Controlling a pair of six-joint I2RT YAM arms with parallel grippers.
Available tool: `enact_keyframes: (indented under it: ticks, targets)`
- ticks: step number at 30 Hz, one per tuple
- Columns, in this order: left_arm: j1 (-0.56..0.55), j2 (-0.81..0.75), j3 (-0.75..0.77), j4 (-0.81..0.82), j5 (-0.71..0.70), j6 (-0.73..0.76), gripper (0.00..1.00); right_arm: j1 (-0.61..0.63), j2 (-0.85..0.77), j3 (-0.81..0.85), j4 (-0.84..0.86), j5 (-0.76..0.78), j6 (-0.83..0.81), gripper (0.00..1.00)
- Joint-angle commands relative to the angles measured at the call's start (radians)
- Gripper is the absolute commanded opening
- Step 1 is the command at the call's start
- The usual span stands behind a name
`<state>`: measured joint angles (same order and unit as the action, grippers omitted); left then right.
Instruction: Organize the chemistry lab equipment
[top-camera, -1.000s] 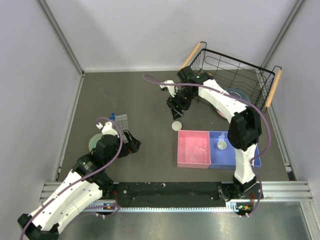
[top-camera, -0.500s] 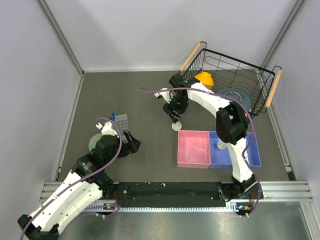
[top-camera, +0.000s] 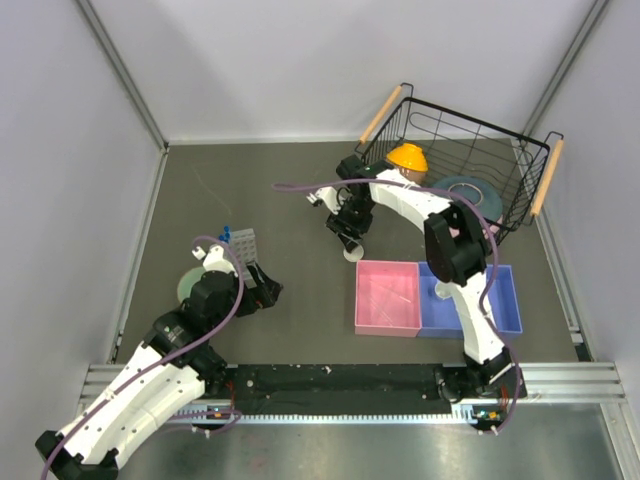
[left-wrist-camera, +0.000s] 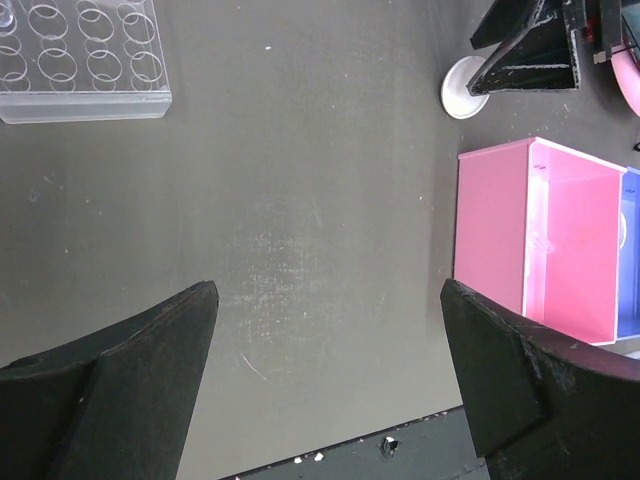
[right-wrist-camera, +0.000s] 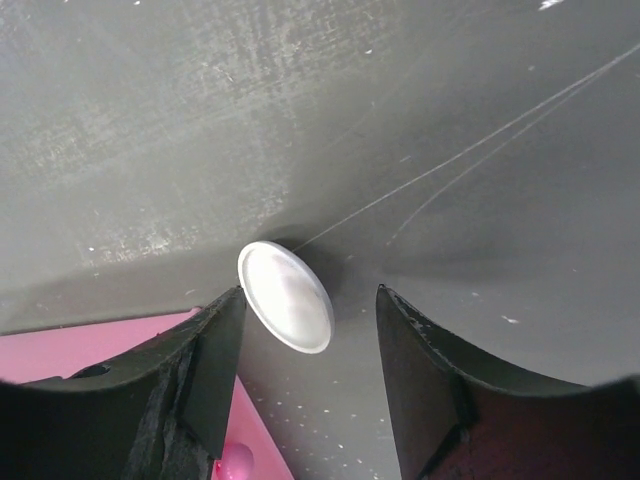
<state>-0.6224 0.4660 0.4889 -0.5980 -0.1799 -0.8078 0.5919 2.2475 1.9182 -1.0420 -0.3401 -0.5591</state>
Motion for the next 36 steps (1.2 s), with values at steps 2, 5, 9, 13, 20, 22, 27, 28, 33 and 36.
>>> enact_keyframes:
  ticks: [2,5,9,13,20,22,27,28,33,36]
  targets:
    - [0.006,-0.012,-0.004,0.026,0.003,0.015,0.99,0.009,0.018,0.005,-0.012,-0.065,-0.025,0.51]
    - [0.006,-0.009,-0.003,0.027,0.003,0.015,0.99,0.008,0.017,-0.002,-0.013,-0.073,-0.027,0.44]
    - [0.004,-0.007,-0.001,0.029,0.005,0.015,0.99,0.009,0.015,-0.010,-0.013,-0.079,-0.030,0.32]
    - [0.004,-0.009,0.002,0.027,0.005,0.015,0.99,0.008,0.012,-0.012,-0.015,-0.082,-0.032,0.18]
    - [0.004,-0.015,0.002,0.023,0.005,0.015,0.99,0.008,-0.003,-0.010,-0.012,-0.082,-0.030,0.02]
    - [0.006,-0.017,0.002,0.021,0.005,0.015,0.99,0.008,-0.011,-0.008,-0.013,-0.083,-0.028,0.01]
    - [0.006,-0.023,0.004,0.020,0.003,0.015,0.99,0.008,-0.049,-0.005,-0.013,-0.092,-0.024,0.00]
    - [0.004,-0.024,0.004,0.018,0.003,0.013,0.99,0.008,-0.057,-0.005,-0.012,-0.092,-0.024,0.00]
    - [0.006,-0.027,0.008,0.017,0.003,0.015,0.99,0.005,-0.115,-0.005,-0.015,-0.114,-0.022,0.00]
    - [0.006,-0.027,0.011,0.015,0.002,0.015,0.99,-0.001,-0.155,-0.008,-0.013,-0.134,-0.022,0.00]
